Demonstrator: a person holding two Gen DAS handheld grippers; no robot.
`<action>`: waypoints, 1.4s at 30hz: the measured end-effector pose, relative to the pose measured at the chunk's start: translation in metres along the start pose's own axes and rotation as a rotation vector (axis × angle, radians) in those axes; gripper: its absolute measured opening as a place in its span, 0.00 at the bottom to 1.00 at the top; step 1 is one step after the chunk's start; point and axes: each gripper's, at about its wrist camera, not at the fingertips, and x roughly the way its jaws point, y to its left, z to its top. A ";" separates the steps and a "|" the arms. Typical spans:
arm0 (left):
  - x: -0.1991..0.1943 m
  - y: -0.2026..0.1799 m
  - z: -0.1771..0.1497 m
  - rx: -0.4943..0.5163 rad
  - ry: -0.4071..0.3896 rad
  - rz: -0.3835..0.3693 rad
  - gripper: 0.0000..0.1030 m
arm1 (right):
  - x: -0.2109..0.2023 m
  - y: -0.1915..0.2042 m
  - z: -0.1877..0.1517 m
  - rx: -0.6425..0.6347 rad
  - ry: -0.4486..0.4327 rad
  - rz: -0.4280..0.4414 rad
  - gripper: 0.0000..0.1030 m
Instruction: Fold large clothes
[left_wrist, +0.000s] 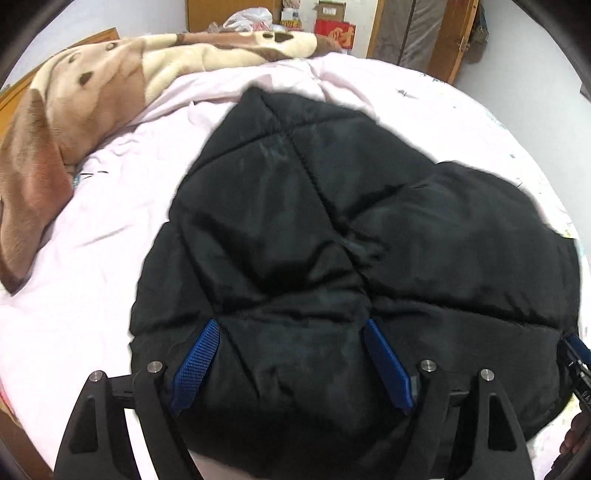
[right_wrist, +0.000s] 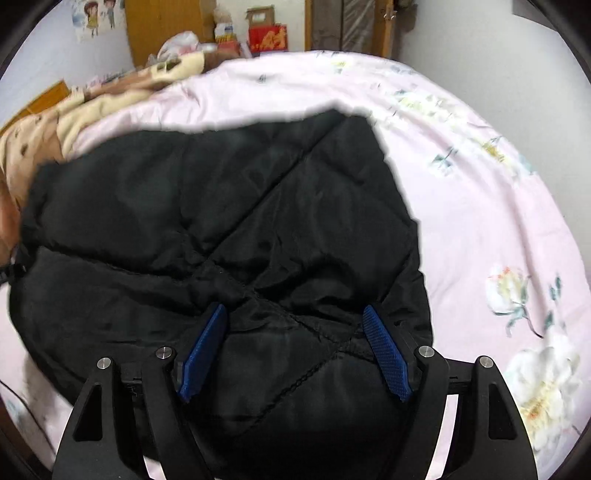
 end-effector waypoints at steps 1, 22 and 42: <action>-0.011 0.000 -0.004 0.000 -0.008 -0.015 0.78 | -0.012 0.001 -0.001 0.006 -0.028 0.004 0.74; -0.198 -0.040 -0.145 0.062 -0.189 0.046 0.80 | -0.182 0.034 -0.081 0.010 -0.134 0.048 0.74; -0.231 -0.064 -0.194 0.046 -0.223 0.033 0.80 | -0.222 0.038 -0.120 -0.005 -0.193 0.003 0.74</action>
